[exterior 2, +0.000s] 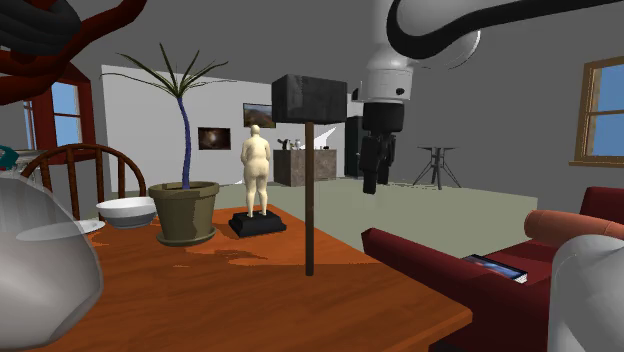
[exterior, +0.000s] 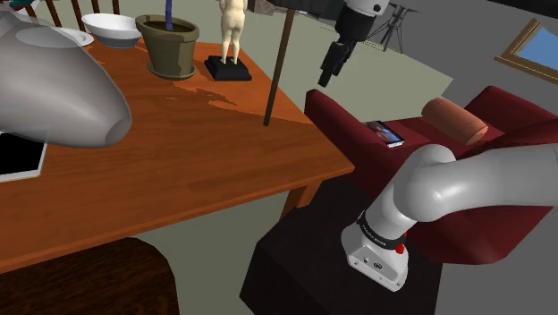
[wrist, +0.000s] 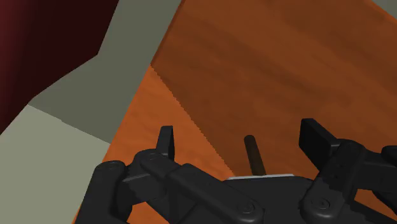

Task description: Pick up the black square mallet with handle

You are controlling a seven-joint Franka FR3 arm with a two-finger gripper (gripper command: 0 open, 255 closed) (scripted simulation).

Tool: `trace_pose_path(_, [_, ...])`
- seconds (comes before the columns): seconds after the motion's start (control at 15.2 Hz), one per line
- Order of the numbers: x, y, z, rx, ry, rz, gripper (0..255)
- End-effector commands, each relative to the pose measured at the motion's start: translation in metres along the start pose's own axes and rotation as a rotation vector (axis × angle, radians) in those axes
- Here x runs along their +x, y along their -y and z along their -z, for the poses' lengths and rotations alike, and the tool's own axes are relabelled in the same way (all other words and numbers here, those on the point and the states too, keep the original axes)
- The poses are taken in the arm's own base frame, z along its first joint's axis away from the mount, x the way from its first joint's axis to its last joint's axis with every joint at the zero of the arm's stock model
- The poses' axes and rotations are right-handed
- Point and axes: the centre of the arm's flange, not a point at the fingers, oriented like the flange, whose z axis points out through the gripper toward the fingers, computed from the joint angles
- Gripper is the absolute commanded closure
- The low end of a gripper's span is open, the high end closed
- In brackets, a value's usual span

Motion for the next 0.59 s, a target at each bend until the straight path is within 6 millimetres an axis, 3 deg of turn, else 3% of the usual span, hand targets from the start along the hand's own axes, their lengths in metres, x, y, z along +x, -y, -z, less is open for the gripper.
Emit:
trace_pose_path(0.0, [0.000, 0.000, 0.000, 0.000, 0.000, 0.000, 0])
trace_pose_path(0.26, [-0.004, -0.047, -0.029, 0.277, -0.418, 0.276, 0])
trace_pose_path(0.53, [0.017, -0.082, -0.065, 0.554, -0.836, 0.553, 0])
